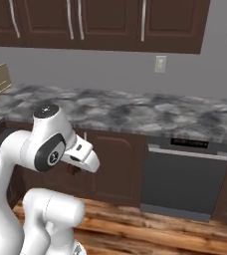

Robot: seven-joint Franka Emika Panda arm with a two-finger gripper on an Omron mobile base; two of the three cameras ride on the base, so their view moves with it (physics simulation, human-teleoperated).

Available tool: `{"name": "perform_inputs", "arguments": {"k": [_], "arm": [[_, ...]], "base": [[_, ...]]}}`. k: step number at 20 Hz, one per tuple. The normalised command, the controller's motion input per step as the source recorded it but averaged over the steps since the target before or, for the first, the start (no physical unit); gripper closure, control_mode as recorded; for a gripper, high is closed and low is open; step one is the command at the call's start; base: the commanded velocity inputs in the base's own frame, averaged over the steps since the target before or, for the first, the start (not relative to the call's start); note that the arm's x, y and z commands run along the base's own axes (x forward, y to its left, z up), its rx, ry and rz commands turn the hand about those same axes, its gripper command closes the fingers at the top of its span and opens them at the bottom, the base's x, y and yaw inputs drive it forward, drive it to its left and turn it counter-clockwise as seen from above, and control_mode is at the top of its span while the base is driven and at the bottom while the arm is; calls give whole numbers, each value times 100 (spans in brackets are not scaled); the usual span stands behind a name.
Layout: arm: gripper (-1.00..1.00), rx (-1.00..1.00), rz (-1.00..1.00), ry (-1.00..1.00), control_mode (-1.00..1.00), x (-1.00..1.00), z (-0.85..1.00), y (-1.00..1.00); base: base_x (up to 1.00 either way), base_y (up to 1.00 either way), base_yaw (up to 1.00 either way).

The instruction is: Retrieve the chicken drumstick from the fridge and place it on the cutting board.

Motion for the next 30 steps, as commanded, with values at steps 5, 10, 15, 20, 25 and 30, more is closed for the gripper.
{"name": "perform_inputs", "arguments": {"k": [5, 10, 15, 20, 25, 30], "arm": [[100, 0, 0, 0, 100, 0, 0, 0], [100, 0, 0, 0, 100, 0, 0, 0], [100, 0, 0, 0, 100, 0, 0, 0], [100, 0, 0, 0, 100, 0, 0, 0], [100, 0, 0, 0, 100, 0, 0, 0], [100, 0, 0, 0, 100, 0, 0, 0]], "base": [[100, -21, 4], [100, -19, 4], [22, 26, 47], [33, 17, 68], [23, 31, 68], [-5, 74, 66]]}}
